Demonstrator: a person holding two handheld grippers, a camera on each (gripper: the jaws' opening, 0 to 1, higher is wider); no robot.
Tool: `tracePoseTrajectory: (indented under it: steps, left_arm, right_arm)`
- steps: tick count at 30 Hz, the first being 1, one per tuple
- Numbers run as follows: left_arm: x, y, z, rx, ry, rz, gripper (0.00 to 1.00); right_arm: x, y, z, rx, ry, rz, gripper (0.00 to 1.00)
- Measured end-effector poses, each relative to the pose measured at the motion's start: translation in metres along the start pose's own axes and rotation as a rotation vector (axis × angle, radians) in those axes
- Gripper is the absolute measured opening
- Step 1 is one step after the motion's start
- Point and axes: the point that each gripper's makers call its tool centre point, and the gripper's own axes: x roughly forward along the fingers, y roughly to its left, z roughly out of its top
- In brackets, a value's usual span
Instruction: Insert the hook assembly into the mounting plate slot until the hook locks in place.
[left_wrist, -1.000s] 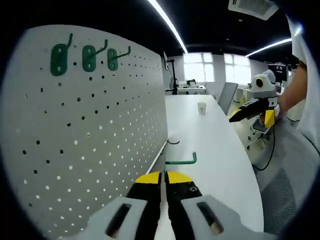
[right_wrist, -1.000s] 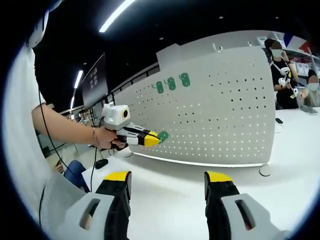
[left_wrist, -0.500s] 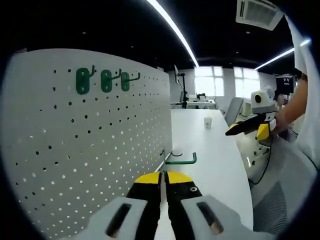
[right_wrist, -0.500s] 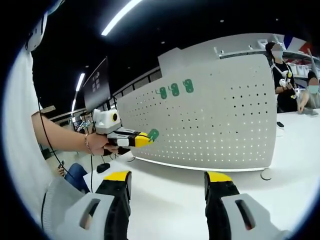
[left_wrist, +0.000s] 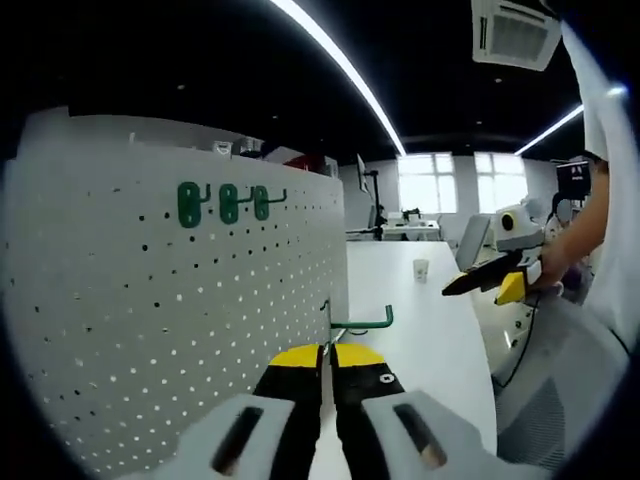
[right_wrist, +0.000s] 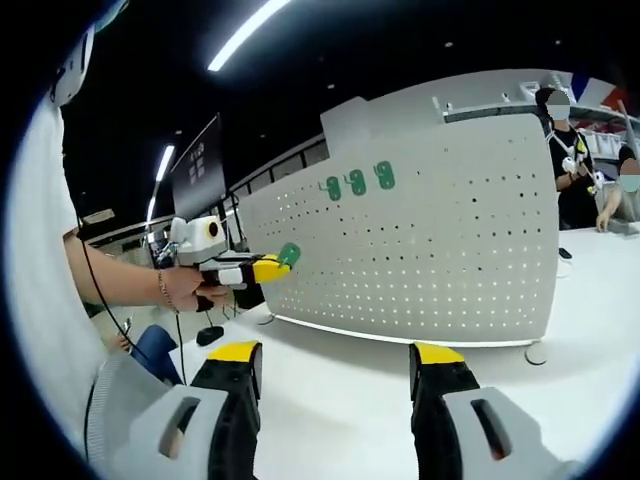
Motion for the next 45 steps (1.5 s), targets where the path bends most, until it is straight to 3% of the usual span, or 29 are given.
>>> tracePoseTrajectory:
  steps: [21,27,30,35,45]
  left_arm:
    - [-0.048,-0.009,0.021,-0.060,-0.147,0.141,0.02]
    - [-0.049,-0.007,0.019,-0.068,-0.148,0.157,0.02]
    - [-0.049,-0.005,0.019,-0.075,-0.151,0.165,0.02]
    - [-0.049,-0.004,0.019,-0.076,-0.150,0.174,0.02]
    - [-0.047,-0.004,0.018,-0.078,-0.145,0.189,0.02]
  right_arm:
    - [0.013,0.014,0.003,-0.017,0.011,0.051,0.57]
    - [0.016,0.017,0.002,-0.019,0.016,0.057,0.57]
    - [0.017,0.019,0.010,-0.007,-0.010,0.064,0.57]
    - [0.013,0.037,0.053,0.048,-0.212,0.134,0.55]
    - [0.028,0.045,0.050,0.047,-0.189,0.159,0.53]
